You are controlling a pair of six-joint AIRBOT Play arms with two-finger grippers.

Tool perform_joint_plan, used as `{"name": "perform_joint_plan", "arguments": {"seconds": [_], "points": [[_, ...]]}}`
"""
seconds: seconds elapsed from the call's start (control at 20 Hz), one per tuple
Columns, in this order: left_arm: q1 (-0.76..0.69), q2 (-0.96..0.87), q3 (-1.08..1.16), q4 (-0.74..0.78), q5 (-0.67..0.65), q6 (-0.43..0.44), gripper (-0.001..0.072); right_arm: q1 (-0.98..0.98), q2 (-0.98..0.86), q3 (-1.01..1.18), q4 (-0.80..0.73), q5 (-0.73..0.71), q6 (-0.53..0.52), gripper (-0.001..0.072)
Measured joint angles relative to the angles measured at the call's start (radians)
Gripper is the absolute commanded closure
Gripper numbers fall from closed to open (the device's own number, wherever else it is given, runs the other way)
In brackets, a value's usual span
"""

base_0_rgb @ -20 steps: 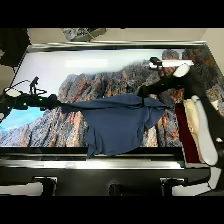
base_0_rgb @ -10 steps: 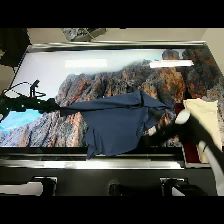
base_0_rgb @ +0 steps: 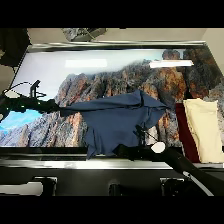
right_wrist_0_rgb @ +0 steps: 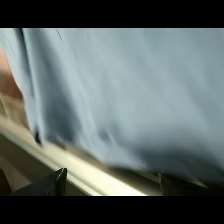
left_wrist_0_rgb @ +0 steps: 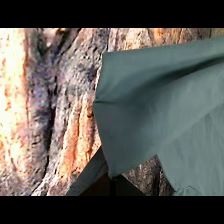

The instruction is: Fold the shirts.

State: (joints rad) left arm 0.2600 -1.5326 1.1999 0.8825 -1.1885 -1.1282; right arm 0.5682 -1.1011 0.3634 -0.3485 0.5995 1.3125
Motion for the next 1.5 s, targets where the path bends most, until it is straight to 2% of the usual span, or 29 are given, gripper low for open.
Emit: {"name": "perform_joint_plan", "arguments": {"seconds": [0.1,0.15,0.2,0.25,0.3,0.45,0.55,0.65,0.75,0.9,1.0,1.1,1.25,1.5], "points": [[0.000,0.000,0.000,0.000,0.002,0.003,0.0683,0.038,-0.033,0.027,0.037,-0.073,0.011,0.0037],[0.000,0.000,0.000,0.000,0.006,0.003,0.0683,0.050,-0.056,0.047,0.047,-0.102,0.015,0.0094],[0.000,0.000,0.000,0.000,0.006,0.004,0.0682,0.059,-0.082,0.068,0.051,-0.132,0.016,0.0248],[0.000,0.000,0.000,0.000,0.007,0.004,0.0683,0.064,-0.107,0.089,0.051,-0.159,0.013,0.0565],[0.000,0.000,0.000,0.000,0.007,0.005,0.0683,0.066,-0.133,0.111,0.047,-0.182,0.001,0.0668],[0.001,0.003,0.000,-0.006,0.009,0.006,0.0683,0.073,-0.159,0.179,0.028,-0.186,-0.056,0.0670],[0.014,0.024,0.004,-0.072,0.010,0.035,0.0684,0.067,-0.131,0.236,-0.079,-0.172,-0.084,0.0670],[0.039,0.074,0.021,-0.206,0.027,0.087,0.0684,0.020,-0.063,0.326,-0.280,-0.098,-0.097,0.0670],[0.081,0.159,0.060,-0.375,0.072,0.127,0.0684,-0.066,0.044,0.468,-0.529,0.038,-0.088,0.0670],[0.160,0.332,0.139,-0.589,0.197,0.155,0.0684,-0.224,0.240,0.756,-0.924,0.198,-0.045,0.0670],[0.212,0.475,0.188,-0.672,0.306,0.166,0.0684,-0.319,0.354,0.940,-1.110,0.233,-0.011,0.0670],[0.241,0.621,0.216,-0.691,0.385,0.172,0.0685,-0.398,0.431,1.088,-1.221,0.272,0.009,0.0670],[0.264,0.803,0.237,-0.657,0.492,0.175,0.0685,-0.459,0.484,1.220,-1.310,0.323,0.026,0.0670],[0.276,0.919,0.241,-0.510,0.550,0.117,0.0686,-0.489,0.452,1.284,-1.358,0.468,0.032,0.0672]]}}
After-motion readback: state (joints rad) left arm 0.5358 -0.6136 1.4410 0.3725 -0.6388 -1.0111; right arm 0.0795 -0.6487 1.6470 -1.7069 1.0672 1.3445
